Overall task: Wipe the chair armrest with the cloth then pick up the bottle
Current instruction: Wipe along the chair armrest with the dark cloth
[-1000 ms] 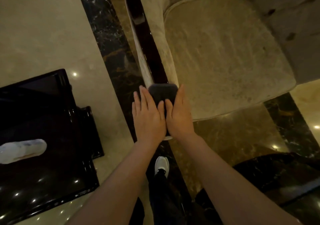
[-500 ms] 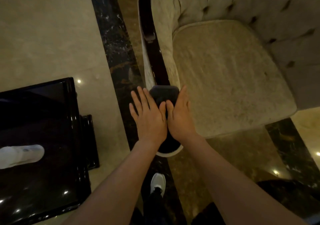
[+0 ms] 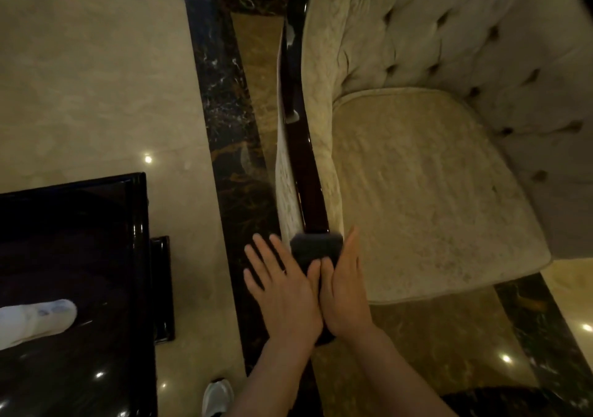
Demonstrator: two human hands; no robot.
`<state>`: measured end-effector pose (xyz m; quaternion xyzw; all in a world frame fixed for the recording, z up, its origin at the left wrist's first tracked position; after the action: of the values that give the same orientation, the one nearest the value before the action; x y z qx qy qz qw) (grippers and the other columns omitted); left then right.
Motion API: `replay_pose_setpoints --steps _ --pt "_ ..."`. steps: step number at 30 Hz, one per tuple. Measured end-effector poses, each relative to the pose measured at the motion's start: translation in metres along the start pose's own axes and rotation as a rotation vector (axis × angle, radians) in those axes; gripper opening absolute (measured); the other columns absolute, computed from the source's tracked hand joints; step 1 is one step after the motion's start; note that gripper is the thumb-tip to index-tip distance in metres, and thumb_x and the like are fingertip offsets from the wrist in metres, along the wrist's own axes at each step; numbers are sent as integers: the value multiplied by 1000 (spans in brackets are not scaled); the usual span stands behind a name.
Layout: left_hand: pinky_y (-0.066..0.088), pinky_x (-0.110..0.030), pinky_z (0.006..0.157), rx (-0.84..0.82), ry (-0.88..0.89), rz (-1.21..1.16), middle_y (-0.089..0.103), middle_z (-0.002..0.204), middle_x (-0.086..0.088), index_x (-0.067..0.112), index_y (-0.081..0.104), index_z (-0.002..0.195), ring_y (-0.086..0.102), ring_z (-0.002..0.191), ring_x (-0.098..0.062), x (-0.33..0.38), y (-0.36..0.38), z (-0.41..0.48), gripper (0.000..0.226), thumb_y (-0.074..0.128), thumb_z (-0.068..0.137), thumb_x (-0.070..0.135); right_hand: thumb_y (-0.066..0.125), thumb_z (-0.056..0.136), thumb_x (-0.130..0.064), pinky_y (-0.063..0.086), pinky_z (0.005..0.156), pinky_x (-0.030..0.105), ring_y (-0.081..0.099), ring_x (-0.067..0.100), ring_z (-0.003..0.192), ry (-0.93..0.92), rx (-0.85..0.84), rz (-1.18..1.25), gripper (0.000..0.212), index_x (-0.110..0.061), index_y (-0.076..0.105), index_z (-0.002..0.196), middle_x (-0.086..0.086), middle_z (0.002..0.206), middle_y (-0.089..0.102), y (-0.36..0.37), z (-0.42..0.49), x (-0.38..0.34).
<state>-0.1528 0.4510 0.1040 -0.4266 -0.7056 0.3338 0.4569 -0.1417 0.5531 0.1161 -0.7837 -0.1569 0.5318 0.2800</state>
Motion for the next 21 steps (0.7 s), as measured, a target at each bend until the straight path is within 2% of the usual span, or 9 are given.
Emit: replay_pose_setpoints --steps 2,4,6,8,14,18,21 --pt "0 -55 120 29 46 -129 -19 161 -11 18 -19 149 -21 148 -29 16 -12 35 84 -9 85 71 21 99 -55 30 117 51 24 20 149 -40 -7 65 72 -26 -13 156 8 165 15 -7 34 -16" --pt "-9 -51 119 51 61 -266 -24 161 -6 22 -21 148 -28 145 -22 30 -28 67 86 -10 82 75 18 99 -57 25 119 52 17 21 151 -102 -1 60 71 -26 -12 155 9 166 10 -11 70 -36" --pt "-9 -50 117 118 49 -287 -22 162 -7 19 -15 151 -24 147 -23 43 -49 102 89 -8 82 75 15 98 -55 17 122 51 9 22 153 -156 20 30 72 -21 -12 155 13 167 6 -13 109 -59" --pt "-9 -50 116 144 41 -311 -21 162 -9 17 -12 152 -21 148 -25 55 -70 138 89 -3 84 73 15 98 -52 6 124 44 0 21 153 -189 41 24 75 -11 -11 155 14 167 0 -13 148 -84" --pt "-7 -53 116 88 68 -216 -19 162 -9 16 -9 153 -19 148 -29 80 -113 239 82 9 91 66 22 102 -42 -6 118 29 -6 22 152 -144 63 7 72 -4 -8 154 15 166 -5 -6 247 -124" --pt "-7 -54 116 45 63 -198 -18 163 -10 16 -9 153 -18 148 -31 99 -133 311 82 11 92 67 24 103 -40 -5 117 30 -5 24 152 -98 96 -26 70 -4 -8 154 16 166 -3 -6 317 -154" --pt "-8 -55 116 58 123 -147 -19 162 -9 16 -10 153 -20 148 -29 120 -153 370 84 6 90 69 27 103 -41 6 123 38 6 27 152 -104 207 -30 71 -4 -4 155 17 166 4 -13 370 -181"
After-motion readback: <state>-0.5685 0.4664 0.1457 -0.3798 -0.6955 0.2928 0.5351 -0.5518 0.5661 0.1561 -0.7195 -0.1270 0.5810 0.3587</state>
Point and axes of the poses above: each hand's wrist, its own z-axis towards the middle knuckle, its own y-axis out of the palm, x = y × z, the point moved 4 cm from there along z, towards the middle knuckle
